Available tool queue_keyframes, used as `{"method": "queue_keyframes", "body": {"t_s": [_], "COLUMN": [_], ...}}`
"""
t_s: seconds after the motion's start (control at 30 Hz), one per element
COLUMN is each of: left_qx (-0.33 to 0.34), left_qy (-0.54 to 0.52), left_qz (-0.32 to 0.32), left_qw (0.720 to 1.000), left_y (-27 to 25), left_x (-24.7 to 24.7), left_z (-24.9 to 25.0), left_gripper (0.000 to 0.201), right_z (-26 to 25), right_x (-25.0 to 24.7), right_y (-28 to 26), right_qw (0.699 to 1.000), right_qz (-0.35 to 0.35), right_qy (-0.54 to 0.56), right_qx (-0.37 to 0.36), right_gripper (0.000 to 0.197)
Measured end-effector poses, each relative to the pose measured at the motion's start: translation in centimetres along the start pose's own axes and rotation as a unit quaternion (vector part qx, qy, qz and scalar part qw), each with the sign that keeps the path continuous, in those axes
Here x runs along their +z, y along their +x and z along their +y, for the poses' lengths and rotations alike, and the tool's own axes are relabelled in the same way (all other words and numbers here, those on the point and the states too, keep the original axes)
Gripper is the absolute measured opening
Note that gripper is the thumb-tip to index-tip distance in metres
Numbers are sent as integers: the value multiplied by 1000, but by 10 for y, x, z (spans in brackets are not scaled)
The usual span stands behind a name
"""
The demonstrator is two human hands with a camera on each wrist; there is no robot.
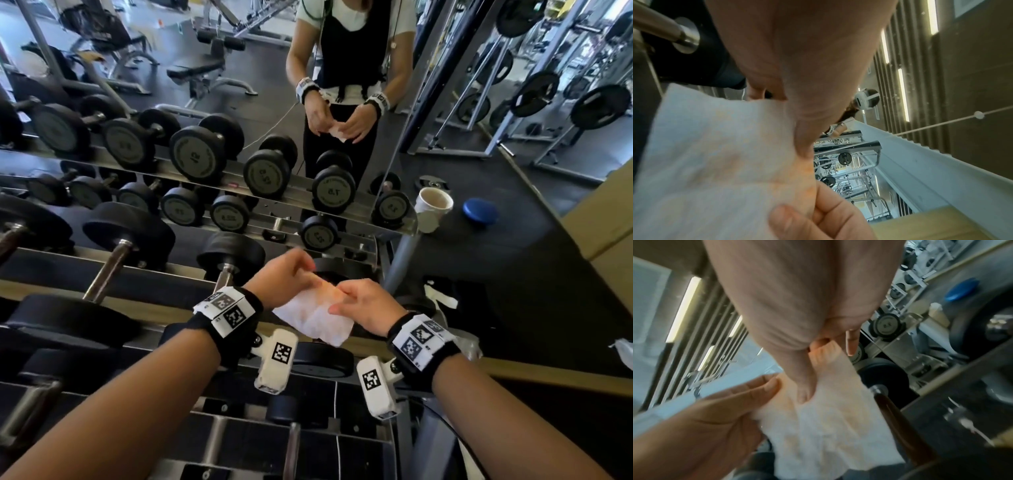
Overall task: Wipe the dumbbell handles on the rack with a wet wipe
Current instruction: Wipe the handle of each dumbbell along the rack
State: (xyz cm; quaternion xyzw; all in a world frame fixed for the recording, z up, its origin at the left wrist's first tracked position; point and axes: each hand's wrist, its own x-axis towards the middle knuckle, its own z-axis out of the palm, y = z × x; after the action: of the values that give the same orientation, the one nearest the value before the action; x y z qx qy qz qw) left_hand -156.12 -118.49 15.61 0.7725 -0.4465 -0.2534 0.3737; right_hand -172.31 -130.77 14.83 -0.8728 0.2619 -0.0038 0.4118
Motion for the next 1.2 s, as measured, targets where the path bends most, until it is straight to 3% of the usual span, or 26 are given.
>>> {"method": "queue_keyframes", "body": {"t_s": [0.07,0.13,0.2,0.33,0.43,0.57,0.67,0.73,0.77,0.87,0.97,1.07,1.2], "left_qx": [3,17,11,-9,1,-44,-58,-75,-85,-116,-149,-183,-213], "left_qy": [-22,-50,-92,-139,-164,-169,-181,-182,-184,-189,-211,-245,-227], "left_qz": [124,174,116,-65,-100,-56,-63,-68,-61,-11,39,68,87], "left_qw": [992,983,989,988,981,983,980,978,977,975,965,950,946], "left_y": [0,-4,-7,-14,-15,-14,-14,-12,-11,-9,-10,-16,-29], "left_x": [0,4,11,20,23,27,32,38,41,51,64,77,91], "left_z": [-7,-15,-23,-36,-42,-49,-53,-56,-58,-68,-78,-91,-106], "left_gripper": [21,12,12,58,54,28,19,22,26,39,42,38,29], "right_z": [5,8,9,7,4,10,17,19,21,24,38,56,85], "right_x": [2,4,7,14,16,12,11,11,11,11,14,14,10], "right_y": [0,1,2,8,12,19,26,30,32,36,39,42,49], "right_qw": [996,984,973,968,965,978,987,987,985,985,994,998,999], "right_qz": [31,44,42,20,13,34,70,22,-21,-93,-57,-40,-18], "right_qy": [86,171,225,249,262,203,138,157,172,146,96,52,0], "right_qx": [13,24,32,26,28,29,36,28,25,11,5,22,52], "right_gripper": [19,18,22,23,18,12,40,58,56,15,24,12,19]}}
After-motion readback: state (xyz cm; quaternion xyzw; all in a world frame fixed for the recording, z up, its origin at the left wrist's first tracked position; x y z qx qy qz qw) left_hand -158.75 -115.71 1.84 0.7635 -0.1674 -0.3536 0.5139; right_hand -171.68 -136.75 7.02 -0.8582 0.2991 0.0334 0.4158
